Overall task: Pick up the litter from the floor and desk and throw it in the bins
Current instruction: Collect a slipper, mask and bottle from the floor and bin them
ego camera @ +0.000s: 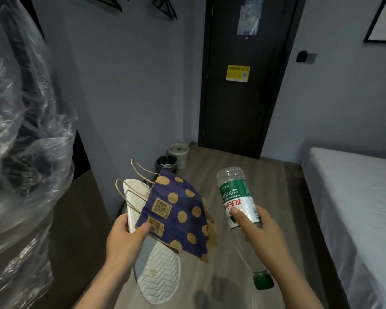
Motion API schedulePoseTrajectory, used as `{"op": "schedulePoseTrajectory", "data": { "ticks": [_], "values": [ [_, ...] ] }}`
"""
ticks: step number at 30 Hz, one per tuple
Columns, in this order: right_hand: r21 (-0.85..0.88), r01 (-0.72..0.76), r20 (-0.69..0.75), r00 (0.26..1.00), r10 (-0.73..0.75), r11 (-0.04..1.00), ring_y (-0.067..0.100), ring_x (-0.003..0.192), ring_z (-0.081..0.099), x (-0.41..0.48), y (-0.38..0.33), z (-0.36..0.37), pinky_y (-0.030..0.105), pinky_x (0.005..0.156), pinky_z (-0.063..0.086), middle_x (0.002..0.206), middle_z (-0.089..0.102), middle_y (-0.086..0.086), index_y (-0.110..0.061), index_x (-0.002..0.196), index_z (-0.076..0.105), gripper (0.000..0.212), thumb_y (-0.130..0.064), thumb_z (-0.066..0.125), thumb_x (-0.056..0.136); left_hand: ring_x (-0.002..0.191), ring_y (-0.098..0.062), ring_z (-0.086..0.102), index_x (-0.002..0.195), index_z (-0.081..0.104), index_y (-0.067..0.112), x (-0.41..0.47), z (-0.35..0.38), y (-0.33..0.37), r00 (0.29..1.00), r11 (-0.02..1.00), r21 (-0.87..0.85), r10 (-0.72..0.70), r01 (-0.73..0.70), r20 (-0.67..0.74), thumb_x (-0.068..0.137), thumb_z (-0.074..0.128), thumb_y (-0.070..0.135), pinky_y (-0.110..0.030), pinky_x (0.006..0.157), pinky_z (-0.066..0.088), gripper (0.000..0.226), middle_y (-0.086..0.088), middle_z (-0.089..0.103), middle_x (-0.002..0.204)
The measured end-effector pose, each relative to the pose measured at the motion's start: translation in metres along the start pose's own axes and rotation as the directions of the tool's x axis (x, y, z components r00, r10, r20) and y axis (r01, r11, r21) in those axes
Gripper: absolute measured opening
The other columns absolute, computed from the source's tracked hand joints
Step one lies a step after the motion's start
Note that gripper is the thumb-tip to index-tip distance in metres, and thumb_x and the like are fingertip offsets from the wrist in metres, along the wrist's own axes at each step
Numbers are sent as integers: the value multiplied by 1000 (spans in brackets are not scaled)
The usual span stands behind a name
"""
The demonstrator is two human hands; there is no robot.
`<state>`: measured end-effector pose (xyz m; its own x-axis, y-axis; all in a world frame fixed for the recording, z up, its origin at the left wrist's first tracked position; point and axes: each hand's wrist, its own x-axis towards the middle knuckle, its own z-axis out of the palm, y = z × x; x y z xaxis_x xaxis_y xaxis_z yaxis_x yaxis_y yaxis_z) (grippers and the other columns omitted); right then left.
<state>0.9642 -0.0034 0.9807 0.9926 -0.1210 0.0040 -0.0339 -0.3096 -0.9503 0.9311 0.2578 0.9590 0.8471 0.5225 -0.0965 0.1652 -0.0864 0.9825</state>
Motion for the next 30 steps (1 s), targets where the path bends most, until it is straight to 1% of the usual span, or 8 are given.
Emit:
{"op": "schedulePoseTrajectory", "data": {
  "ticks": [3, 6, 16, 19, 22, 26, 28, 30],
  "values": [
    [-4, 12, 0, 1000, -12, 1000, 5, 83, 64, 48, 1, -5, 27, 68, 53, 94, 66, -14, -45, 88, 54, 20, -56, 67, 77, 85, -18, 64, 90, 56, 27, 29, 26, 6, 1000, 1000, 1, 1, -1, -15, 79, 74, 21, -39, 70, 53, 23, 3, 66, 93],
    [-2, -13, 21, 1000, 13, 1000, 6, 85, 65, 86, 6, -5, 35, 76, 57, 96, 66, -13, -46, 91, 54, 23, -57, 66, 76, 82, -14, 62, 93, 57, 25, 58, 46, 5, 999, 1000, 17, -11, 12, -44, 80, 73, 20, -33, 63, 49, 21, 5, 65, 91],
    [-21, -66, -43, 997, 65, 998, 14, 84, 68, 242, 13, 36, 39, 75, 58, 99, 62, -13, -38, 107, 48, 55, -68, 69, 65, 82, -17, 65, 98, 63, 21, 197, 110, 5, 996, 998, -29, -50, 48, -79, 78, 73, 19, -31, 61, 48, 23, 2, 68, 92],
    [-32, -73, -43, 997, 72, 997, 17, 84, 68, 302, 8, 66, 43, 77, 57, 98, 63, -11, -35, 108, 48, 53, -64, 70, 69, 81, -16, 65, 95, 60, 26, 257, 119, 10, 993, 997, -56, -66, 61, -95, 79, 73, 19, -30, 58, 47, 21, 3, 67, 92],
    [-45, -100, -29, 995, 99, 994, 16, 83, 67, 358, 1, 94, 43, 78, 57, 96, 62, -13, -32, 113, 48, 54, -58, 71, 72, 81, -17, 66, 104, 61, 21, 313, 127, 15, 989, 995, -49, -91, 86, -113, 79, 72, 20, -30, 58, 47, 27, 3, 68, 93],
    [-43, -111, -28, 994, 110, 993, 12, 83, 66, 422, 3, 118, 38, 75, 56, 95, 63, -13, -30, 115, 50, 54, -55, 71, 73, 83, -19, 66, 104, 62, 19, 387, 144, 25, 991, 997, 0, -76, 76, -110, 77, 72, 26, -35, 64, 51, 29, 1, 70, 94],
    [-52, -136, -11, 991, 135, 989, 10, 83, 65, 451, 6, 127, 38, 75, 55, 95, 63, -12, -26, 112, 53, 50, -49, 74, 73, 82, -18, 66, 102, 62, 19, 416, 157, 29, 992, 997, 11, -72, 73, -102, 78, 72, 26, -33, 62, 50, 27, 1, 69, 93],
    [-66, -146, 5, 989, 146, 987, 7, 78, 63, 480, 9, 134, 31, 69, 52, 91, 64, -11, -26, 105, 56, 41, -39, 78, 73, 80, -16, 65, 100, 60, 20, 442, 171, 31, 991, 996, -4, -89, 89, -102, 80, 72, 24, -29, 57, 47, 24, 2, 67, 92]
  ]
}}
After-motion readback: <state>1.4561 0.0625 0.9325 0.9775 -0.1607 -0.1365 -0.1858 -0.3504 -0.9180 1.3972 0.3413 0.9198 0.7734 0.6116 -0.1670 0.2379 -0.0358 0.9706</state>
